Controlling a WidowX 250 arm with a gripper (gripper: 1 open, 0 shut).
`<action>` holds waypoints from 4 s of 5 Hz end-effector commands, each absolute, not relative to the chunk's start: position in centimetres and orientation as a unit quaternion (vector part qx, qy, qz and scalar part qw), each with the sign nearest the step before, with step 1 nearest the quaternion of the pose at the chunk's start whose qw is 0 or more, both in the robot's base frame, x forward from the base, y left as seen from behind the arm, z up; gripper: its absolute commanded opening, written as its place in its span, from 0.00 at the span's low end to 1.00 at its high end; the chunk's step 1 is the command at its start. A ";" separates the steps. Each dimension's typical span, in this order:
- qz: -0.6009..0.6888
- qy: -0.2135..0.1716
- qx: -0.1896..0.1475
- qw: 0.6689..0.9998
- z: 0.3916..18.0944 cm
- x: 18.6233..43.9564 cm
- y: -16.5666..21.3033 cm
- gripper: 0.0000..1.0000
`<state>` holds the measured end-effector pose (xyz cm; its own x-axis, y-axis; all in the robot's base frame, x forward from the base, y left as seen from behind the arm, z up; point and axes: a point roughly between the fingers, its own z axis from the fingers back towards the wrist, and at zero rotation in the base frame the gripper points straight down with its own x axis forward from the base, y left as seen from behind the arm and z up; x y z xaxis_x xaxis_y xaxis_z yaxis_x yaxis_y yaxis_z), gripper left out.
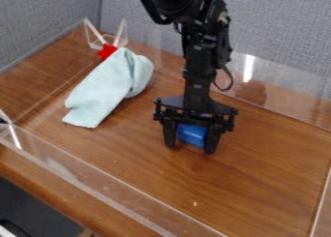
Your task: Move the blue object to the left of cloth
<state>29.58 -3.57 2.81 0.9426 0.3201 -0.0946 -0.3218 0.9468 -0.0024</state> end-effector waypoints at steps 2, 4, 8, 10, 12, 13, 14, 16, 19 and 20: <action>0.141 0.018 -0.018 0.990 4.2 30.8 -4.2 0.00; 0.128 0.008 -0.023 0.991 5.1 31.3 -4.4 0.00; 0.121 -0.024 -0.021 0.992 8.0 31.7 -5.1 1.00; 0.152 -0.019 -0.014 0.988 6.3 31.5 -5.2 1.00; 0.165 -0.009 -0.011 0.986 4.5 32.4 -4.9 0.00; 0.160 -0.010 -0.014 0.987 5.2 32.4 -4.5 0.00; 0.155 -0.012 -0.017 0.988 6.0 32.5 -4.2 0.00; 0.144 -0.015 -0.022 0.989 7.5 32.5 -3.5 0.00; 0.129 -0.035 -0.041 0.990 12.2 33.1 -1.4 0.00; 0.155 -0.048 -0.048 0.986 14.7 33.5 1.4 0.00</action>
